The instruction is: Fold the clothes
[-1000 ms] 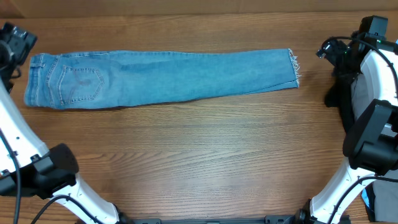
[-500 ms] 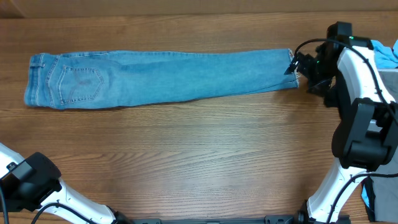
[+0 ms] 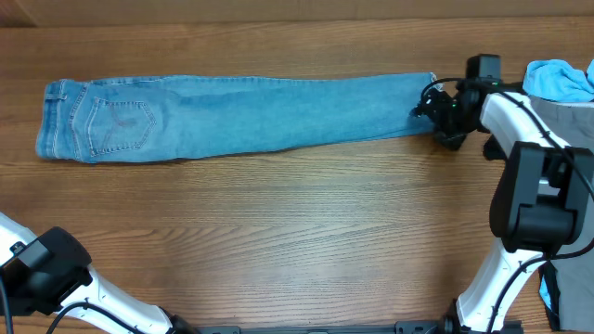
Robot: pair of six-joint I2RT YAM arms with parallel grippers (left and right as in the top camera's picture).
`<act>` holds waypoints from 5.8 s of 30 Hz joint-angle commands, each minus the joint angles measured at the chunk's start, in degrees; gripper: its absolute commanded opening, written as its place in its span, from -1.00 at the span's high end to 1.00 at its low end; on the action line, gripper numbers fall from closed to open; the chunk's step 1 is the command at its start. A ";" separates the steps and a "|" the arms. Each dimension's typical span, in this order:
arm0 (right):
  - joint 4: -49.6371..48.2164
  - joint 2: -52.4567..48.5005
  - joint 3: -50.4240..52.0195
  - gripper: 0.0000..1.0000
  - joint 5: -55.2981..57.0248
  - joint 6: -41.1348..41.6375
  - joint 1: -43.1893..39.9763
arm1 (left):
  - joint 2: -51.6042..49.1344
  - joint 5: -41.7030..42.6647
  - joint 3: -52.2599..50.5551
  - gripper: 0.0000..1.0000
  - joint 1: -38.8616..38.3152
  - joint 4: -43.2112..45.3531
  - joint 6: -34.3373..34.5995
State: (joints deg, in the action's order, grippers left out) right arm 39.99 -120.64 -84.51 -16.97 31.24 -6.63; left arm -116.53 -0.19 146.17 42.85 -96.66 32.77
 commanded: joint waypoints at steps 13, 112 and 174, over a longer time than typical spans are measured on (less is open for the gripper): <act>-10.75 1.60 7.41 0.45 8.07 14.53 4.70 | -0.28 -0.24 -0.31 -1.00 -0.13 -0.13 -1.07; 4.57 -15.74 -29.83 -0.62 -4.90 -81.24 32.35 | -0.28 -0.24 -0.31 -1.00 -0.11 -0.13 -1.07; 3.96 -9.22 -31.50 0.92 -1.44 -81.85 32.33 | -0.28 -0.24 -0.31 -1.00 -0.13 -0.13 -1.09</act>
State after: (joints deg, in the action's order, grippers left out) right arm 44.71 -133.36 -113.62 -20.73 -50.83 25.87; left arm -116.53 -0.19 146.17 42.85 -96.68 32.60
